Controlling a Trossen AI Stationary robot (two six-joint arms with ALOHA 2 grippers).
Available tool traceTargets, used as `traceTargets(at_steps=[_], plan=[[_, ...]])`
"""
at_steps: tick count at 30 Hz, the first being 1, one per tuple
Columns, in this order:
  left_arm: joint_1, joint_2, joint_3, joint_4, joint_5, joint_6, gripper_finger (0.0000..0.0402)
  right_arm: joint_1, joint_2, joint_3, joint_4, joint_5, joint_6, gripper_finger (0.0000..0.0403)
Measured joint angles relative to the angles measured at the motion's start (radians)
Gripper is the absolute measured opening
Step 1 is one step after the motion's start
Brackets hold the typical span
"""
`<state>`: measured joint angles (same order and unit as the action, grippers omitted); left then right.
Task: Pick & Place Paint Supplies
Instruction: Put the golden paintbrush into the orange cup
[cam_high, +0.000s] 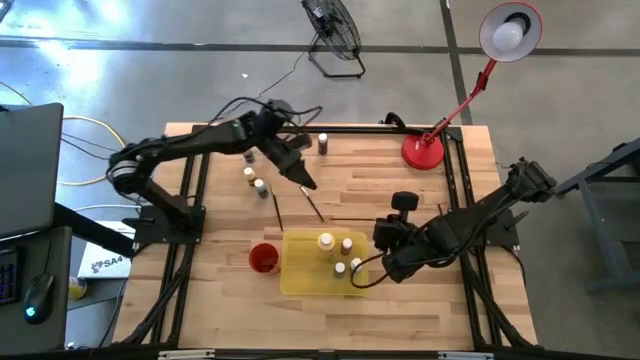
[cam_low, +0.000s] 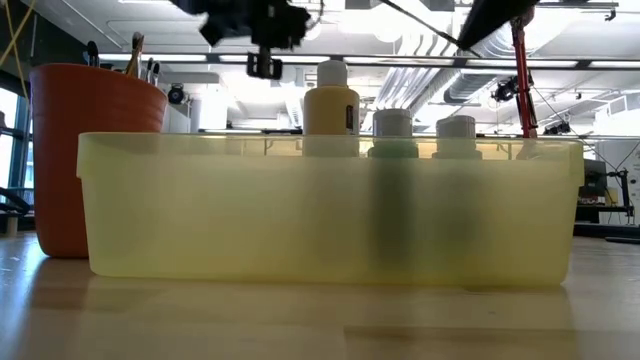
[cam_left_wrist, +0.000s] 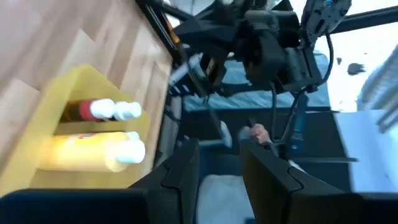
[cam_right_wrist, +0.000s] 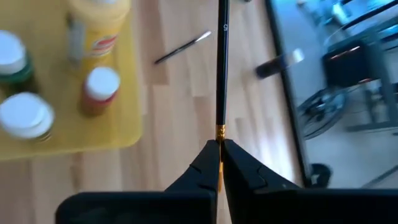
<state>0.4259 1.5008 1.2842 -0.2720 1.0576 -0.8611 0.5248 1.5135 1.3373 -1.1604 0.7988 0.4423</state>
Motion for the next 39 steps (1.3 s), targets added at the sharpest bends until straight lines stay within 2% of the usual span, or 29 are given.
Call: traceTargets(at_steps=[4, 9, 14, 20, 25, 39], plan=[[-0.001, 0.071, 0.0, 0.151, 0.08, -0.098, 0.0116, -0.008, 0.0, 0.0, 0.024, 0.103, -0.024, 0.0003], [0.0, 0.132, 0.0, 0.335, 0.153, -0.296, 0.0132, -0.037, 0.0, 0.0, 0.068, 0.119, -0.106, 0.0003], [-0.005, 0.171, 0.0, 0.348, 0.224, -0.43, 0.0172, -0.07, 0.014, 0.0, 0.124, 0.12, -0.233, 0.0003], [-0.015, 0.19, 0.0, 0.335, 0.234, -0.452, 0.0197, -0.102, 0.067, -0.001, 0.184, 0.104, -0.34, 0.0003], [-0.036, 0.189, 0.0, 0.322, 0.238, -0.452, 0.0198, -0.115, 0.092, -0.001, 0.229, 0.115, -0.345, 0.0003], [-0.129, 0.189, 0.0, 0.254, 0.234, -0.453, 0.0198, -0.105, 0.093, -0.001, 0.392, 0.128, -0.495, 0.0003]])
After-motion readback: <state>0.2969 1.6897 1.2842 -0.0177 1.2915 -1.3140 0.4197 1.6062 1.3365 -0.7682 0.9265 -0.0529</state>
